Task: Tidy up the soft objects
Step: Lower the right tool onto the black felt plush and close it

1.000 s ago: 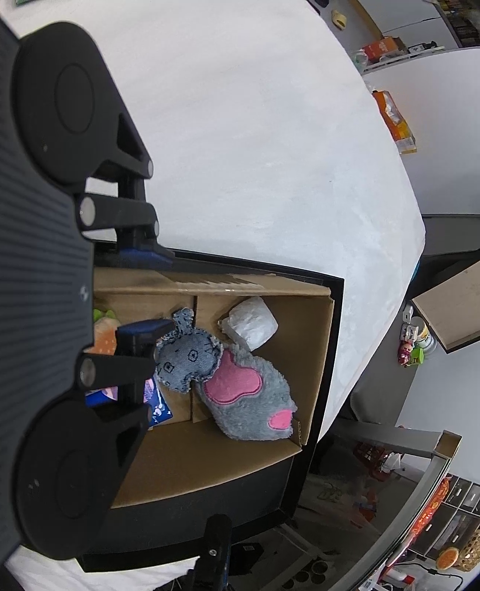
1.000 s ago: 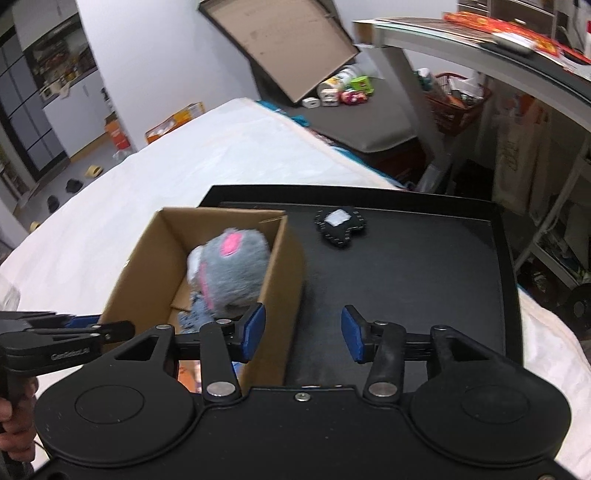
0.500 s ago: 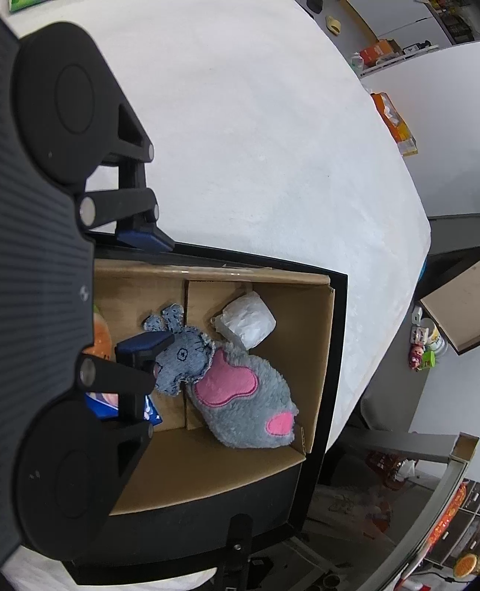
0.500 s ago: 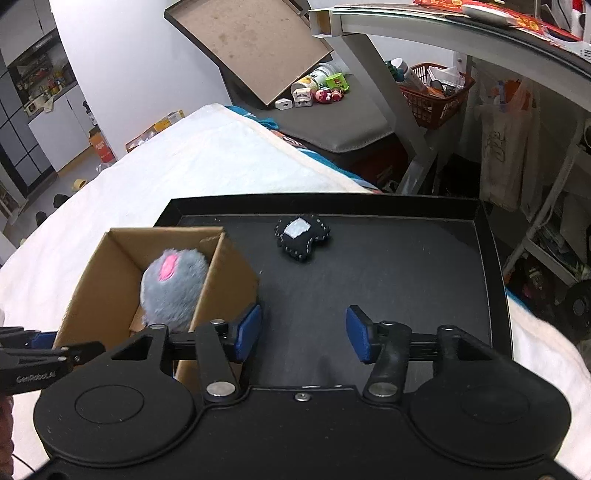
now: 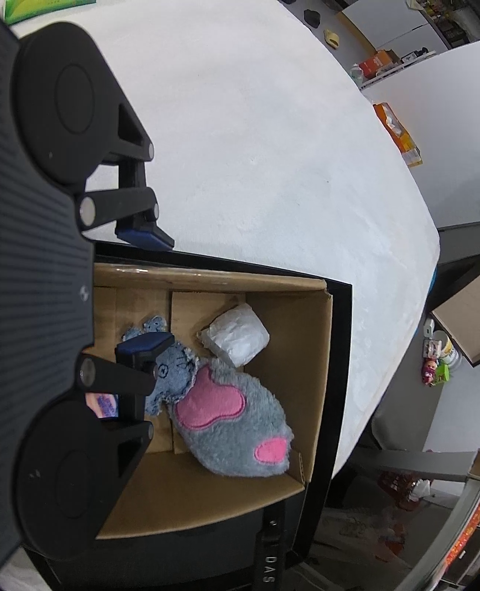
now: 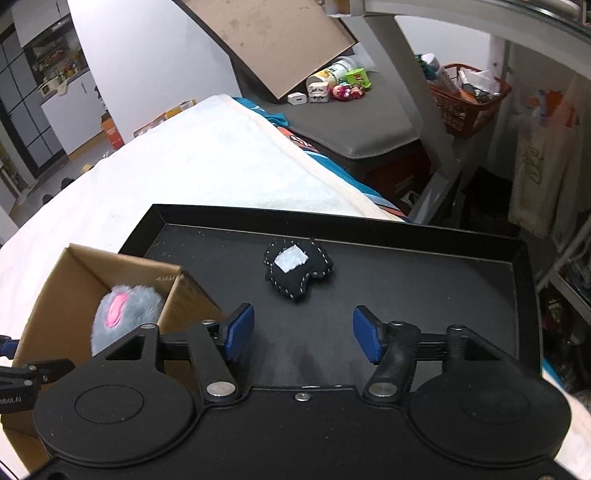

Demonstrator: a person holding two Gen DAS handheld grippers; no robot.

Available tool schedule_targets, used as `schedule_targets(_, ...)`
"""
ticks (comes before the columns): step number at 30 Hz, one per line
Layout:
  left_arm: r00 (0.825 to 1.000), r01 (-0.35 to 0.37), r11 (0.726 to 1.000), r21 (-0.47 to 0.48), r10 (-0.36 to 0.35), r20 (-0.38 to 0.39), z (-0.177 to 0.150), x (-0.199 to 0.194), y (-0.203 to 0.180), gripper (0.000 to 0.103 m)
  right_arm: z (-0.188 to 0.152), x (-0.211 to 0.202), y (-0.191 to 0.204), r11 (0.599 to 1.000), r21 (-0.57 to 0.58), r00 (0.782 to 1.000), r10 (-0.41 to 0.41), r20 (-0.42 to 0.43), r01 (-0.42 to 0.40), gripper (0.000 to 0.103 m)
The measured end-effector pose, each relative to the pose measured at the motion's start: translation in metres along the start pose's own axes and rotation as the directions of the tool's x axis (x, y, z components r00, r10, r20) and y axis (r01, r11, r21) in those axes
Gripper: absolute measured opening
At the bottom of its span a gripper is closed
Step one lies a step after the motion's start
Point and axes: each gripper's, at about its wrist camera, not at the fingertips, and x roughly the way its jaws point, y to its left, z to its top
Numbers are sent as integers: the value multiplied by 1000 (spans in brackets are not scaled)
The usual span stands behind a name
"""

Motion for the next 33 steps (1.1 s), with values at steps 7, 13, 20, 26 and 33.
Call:
schedule_targets(7, 999, -31, 1000, 2, 31, -29, 7, 14, -2, 48, 11, 24, 0, 999, -45, 1000, 19, -15, -20, 70)
schedule_targets(13, 998, -44, 999, 6, 44, -46, 9, 23, -5, 51, 23, 44, -2, 998, -61, 999, 27, -30, -28, 70)
schedule_targets(20, 997, -47, 999, 11, 47, -59, 9, 30, -7, 55, 31, 63, -6, 997, -64, 998, 29, -53, -32, 70)
schedule_targets(26, 997, -49, 999, 3, 49, -64, 11, 34, -5, 55, 30, 73, -1, 996, -88, 998, 9, -67, -15, 52)
schedule_targets(33, 998, -29, 1000, -3, 28, -64, 11, 32, -1, 55, 26, 63, -2, 995, -97, 996, -9, -91, 1, 32)
